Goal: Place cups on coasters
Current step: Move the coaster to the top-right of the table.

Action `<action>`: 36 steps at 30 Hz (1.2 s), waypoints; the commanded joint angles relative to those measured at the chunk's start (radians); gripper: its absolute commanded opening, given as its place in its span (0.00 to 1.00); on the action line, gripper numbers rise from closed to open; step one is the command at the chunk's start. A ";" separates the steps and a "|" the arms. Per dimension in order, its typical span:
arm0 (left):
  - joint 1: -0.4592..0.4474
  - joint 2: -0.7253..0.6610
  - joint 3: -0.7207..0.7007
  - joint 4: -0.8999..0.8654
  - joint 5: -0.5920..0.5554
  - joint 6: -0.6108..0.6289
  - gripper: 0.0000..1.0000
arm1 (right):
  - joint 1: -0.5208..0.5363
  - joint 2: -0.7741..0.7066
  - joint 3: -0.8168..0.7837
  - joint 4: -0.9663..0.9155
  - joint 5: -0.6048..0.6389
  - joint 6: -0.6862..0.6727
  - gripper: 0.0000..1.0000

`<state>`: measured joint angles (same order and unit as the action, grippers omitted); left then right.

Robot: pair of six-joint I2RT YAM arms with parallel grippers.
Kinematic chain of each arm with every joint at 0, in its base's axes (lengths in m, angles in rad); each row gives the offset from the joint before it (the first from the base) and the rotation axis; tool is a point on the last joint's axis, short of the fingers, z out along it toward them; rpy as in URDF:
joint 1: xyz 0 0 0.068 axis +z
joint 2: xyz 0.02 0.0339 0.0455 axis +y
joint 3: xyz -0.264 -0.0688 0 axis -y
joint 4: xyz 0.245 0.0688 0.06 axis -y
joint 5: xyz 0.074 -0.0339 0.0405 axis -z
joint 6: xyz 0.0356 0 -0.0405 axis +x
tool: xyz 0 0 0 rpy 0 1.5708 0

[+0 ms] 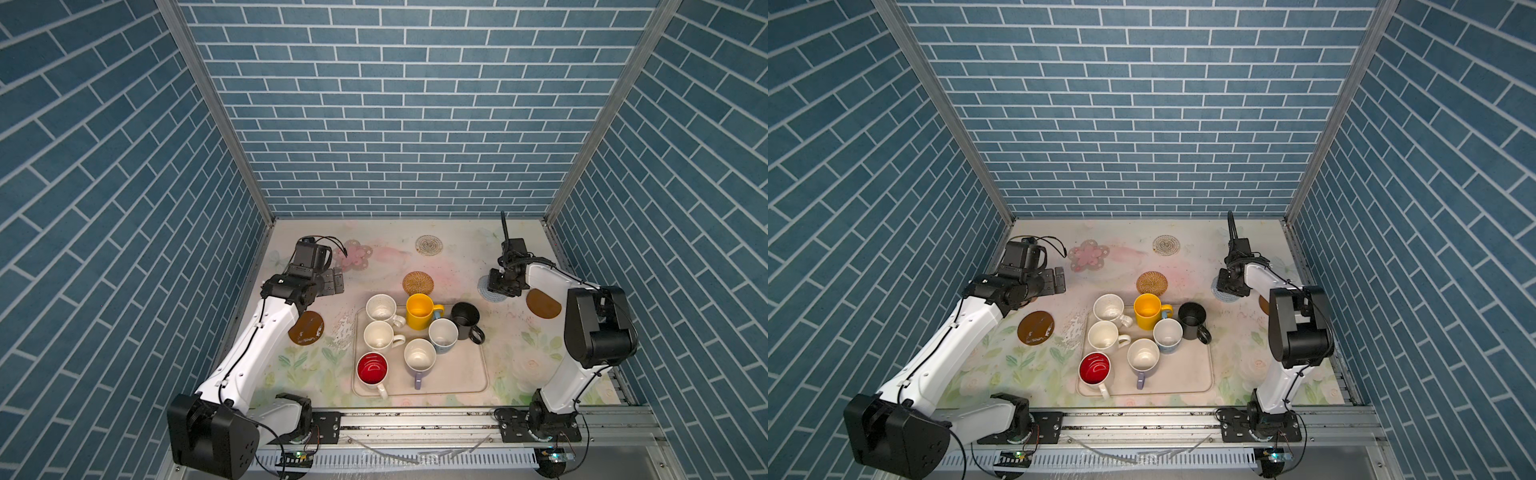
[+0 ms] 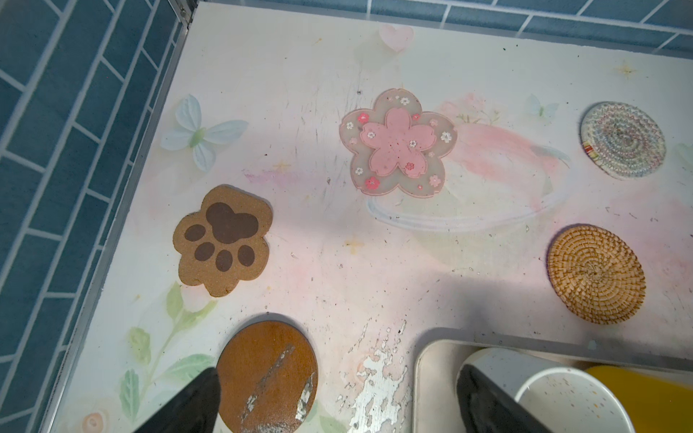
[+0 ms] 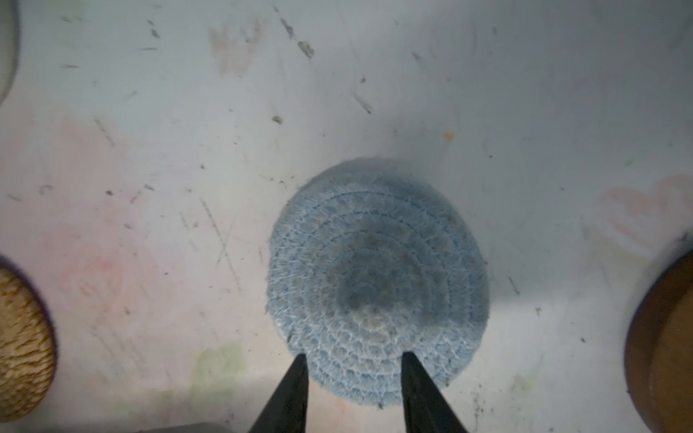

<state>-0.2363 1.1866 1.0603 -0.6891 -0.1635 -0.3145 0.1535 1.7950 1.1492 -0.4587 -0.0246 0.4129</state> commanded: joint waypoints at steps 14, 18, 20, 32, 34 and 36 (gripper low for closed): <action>-0.009 -0.008 -0.034 0.032 0.070 0.005 0.99 | -0.021 0.230 0.236 -0.105 0.207 0.060 0.42; -0.009 -0.025 -0.042 0.033 0.061 0.010 0.99 | -0.047 0.291 0.314 -0.145 0.238 0.048 0.42; -0.009 -0.031 -0.045 0.033 0.058 0.012 0.99 | -0.061 0.320 0.358 -0.160 0.240 0.040 0.42; -0.009 -0.007 -0.042 0.032 0.071 0.025 0.99 | -0.164 0.615 0.815 -0.367 0.142 0.073 0.43; -0.009 -0.005 -0.043 0.030 0.067 0.028 0.99 | -0.180 0.655 0.882 -0.405 0.138 0.092 0.43; -0.009 -0.006 -0.045 0.030 0.061 0.028 0.99 | -0.194 0.684 0.928 -0.432 0.135 0.112 0.43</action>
<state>-0.2409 1.1748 1.0309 -0.6563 -0.1020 -0.2996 -0.0151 2.4004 2.0346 -0.7574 0.1165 0.4648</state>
